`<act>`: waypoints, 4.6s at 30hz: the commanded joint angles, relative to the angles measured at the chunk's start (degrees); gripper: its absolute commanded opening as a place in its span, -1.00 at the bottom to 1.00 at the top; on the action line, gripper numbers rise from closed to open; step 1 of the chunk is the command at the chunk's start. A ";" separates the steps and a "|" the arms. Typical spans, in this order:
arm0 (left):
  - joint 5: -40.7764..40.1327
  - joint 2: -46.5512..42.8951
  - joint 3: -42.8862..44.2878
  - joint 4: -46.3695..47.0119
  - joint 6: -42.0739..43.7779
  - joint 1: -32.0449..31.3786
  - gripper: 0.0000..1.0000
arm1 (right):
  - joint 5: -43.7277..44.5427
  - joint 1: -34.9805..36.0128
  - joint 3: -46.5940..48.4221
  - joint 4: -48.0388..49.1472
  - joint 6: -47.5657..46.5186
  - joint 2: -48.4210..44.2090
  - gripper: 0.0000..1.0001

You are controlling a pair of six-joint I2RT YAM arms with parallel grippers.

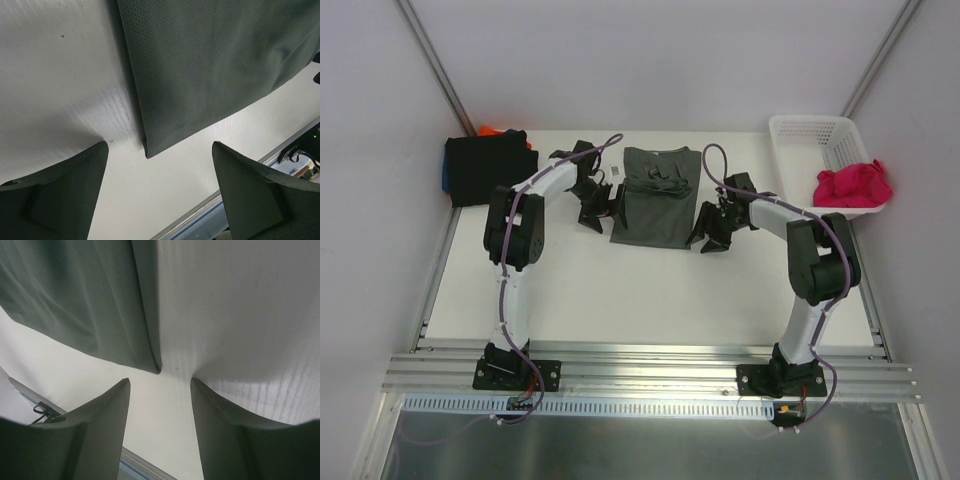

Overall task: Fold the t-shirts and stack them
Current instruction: Fold the tshirt

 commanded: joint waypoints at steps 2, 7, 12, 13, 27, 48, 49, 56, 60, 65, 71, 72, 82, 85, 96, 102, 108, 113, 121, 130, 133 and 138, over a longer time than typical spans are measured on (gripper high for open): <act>2.26 1.12 1.69 -0.56 -1.28 -0.29 0.70 | -0.14 0.03 3.07 1.99 0.81 1.37 0.10; 3.40 2.00 1.43 -0.21 -1.89 -1.08 0.68 | -0.85 0.55 4.21 2.69 1.43 3.13 0.05; 4.46 2.01 1.08 0.06 -2.33 -2.14 0.65 | -1.02 1.87 5.00 3.04 2.48 4.10 0.05; 4.98 1.92 0.64 0.06 -2.77 -2.31 0.65 | -1.20 1.96 5.18 3.22 2.66 4.27 0.05; 7.45 2.27 -1.12 1.29 -4.62 -3.19 0.45 | -2.61 3.81 5.00 3.92 4.50 5.41 -0.14; 7.98 -4.23 -7.09 1.20 -5.76 -3.19 -0.73 | -2.87 2.93 1.58 0.67 2.22 -3.10 -0.78; 7.89 -4.85 -7.36 1.20 -5.68 -3.19 -0.76 | -2.87 2.84 1.40 0.58 1.61 -3.72 -0.83; 6.48 -11.88 -8.15 -0.03 -4.54 -3.28 -1.00 | -3.57 2.49 1.14 -0.91 0.46 -9.78 -0.90; 5.08 -15.22 -8.06 -0.73 -3.66 -3.37 -1.00 | -3.40 2.49 0.52 -0.74 0.29 -12.07 -0.91; 3.32 -18.30 -6.40 -1.70 -2.51 -3.37 -1.00 | -3.48 2.49 0.78 -1.17 0.11 -14.18 -0.90; 2.70 -18.83 -3.23 -2.49 -1.90 -3.37 -1.00 | -3.57 2.05 4.99 -1.09 0.55 -14.36 -0.90; 2.27 -18.56 -2.27 -2.49 -1.72 -3.37 -1.00 | -3.49 2.05 5.96 -1.18 0.55 -13.49 -0.91; -0.54 -7.77 10.73 -2.93 0.04 -2.23 -1.00 | -3.13 0.99 23.63 -2.14 -2.44 -1.28 -0.92; -1.95 -3.90 15.39 -2.93 0.65 -1.79 -1.00 | -2.96 0.73 25.04 -1.09 -3.14 1.18 -0.92; -5.29 0.42 22.08 -1.35 0.39 -0.30 -1.00 | -1.47 -0.23 30.57 0.58 -3.84 7.34 -0.93; -8.63 2.00 25.15 0.23 1.18 0.50 -1.00 | -0.59 -0.33 37.42 1.46 -4.46 11.91 -0.94; -11.26 9.55 31.65 2.95 2.85 0.23 -1.00 | -0.23 -0.06 43.40 3.30 -5.25 18.15 -0.93; -13.73 16.84 39.28 4.98 3.72 0.23 -1.00 | 0.30 -0.15 50.87 3.74 -6.22 26.13 -0.93; -19.09 25.47 48.98 9.01 4.78 0.23 -0.99 | 2.23 -0.24 59.32 4.53 -8.15 33.36 -0.93; -22.87 24.51 51.61 14.91 4.34 0.85 -0.98 | 4.07 -0.24 60.11 4.53 -9.56 32.84 -0.94; -22.87 23.71 51.53 15.79 4.26 1.02 -0.96 | 4.34 -0.06 60.81 4.80 -9.56 32.31 -0.94; -24.27 24.85 51.53 20.00 4.96 1.02 -0.16 | 6.44 -0.15 62.83 4.89 -10.70 34.24 -0.95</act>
